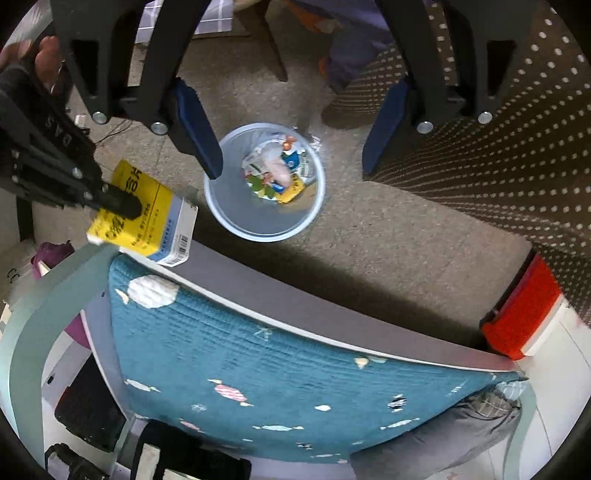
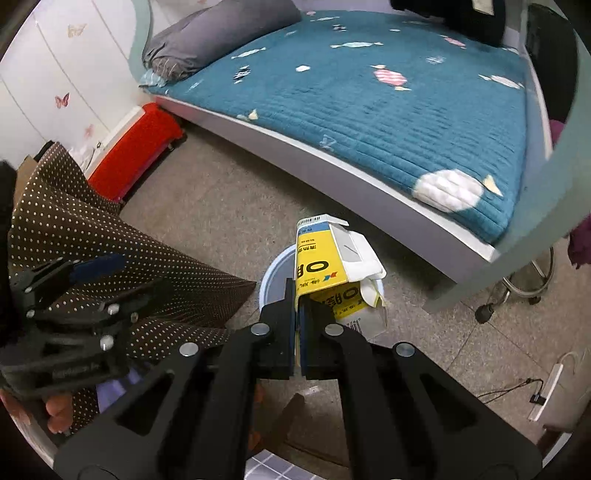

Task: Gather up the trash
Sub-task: 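Open both grippers over the bucket to drop the items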

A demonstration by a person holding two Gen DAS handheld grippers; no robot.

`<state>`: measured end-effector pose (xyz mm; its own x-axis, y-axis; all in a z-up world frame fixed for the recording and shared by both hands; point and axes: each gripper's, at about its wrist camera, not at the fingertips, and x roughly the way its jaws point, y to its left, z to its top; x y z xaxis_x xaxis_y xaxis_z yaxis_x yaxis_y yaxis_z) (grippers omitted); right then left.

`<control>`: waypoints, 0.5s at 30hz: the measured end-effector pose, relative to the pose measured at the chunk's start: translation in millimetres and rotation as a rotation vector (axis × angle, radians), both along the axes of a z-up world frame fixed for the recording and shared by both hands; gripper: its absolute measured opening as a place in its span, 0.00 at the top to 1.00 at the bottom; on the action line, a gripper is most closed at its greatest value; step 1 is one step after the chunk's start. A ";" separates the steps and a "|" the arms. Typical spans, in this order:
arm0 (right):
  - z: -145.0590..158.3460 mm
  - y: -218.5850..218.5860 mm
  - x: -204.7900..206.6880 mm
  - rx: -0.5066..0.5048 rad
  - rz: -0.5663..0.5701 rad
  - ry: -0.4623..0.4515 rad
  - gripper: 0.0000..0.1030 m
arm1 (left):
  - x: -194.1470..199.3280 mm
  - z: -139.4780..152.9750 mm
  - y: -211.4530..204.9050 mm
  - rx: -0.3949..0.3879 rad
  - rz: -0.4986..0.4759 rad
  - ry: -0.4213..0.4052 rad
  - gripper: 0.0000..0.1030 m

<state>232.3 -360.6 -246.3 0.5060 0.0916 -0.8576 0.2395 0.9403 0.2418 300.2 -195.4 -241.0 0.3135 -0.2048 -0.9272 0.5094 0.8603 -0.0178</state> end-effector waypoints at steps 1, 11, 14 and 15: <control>0.3 1.6 3.5 -0.013 -0.011 0.009 0.87 | -0.1 1.1 4.5 0.003 0.006 -0.006 0.26; 39.2 25.9 -31.9 -0.067 -0.001 -0.100 0.28 | -26.5 38.8 37.0 -0.042 0.042 -0.073 0.25; 65.0 40.4 -57.2 -0.123 0.005 -0.169 0.28 | -49.6 64.1 48.6 -0.073 0.058 -0.132 0.24; 73.9 45.2 -66.4 -0.140 0.005 -0.194 0.28 | -61.4 76.4 54.9 -0.089 0.065 -0.159 0.23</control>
<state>165.9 -315.4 -172.4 0.6625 -0.0183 -0.7488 0.1961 0.9691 0.1498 238.8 -140.5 -164.6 0.4700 -0.2586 -0.8440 0.4554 0.8901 -0.0191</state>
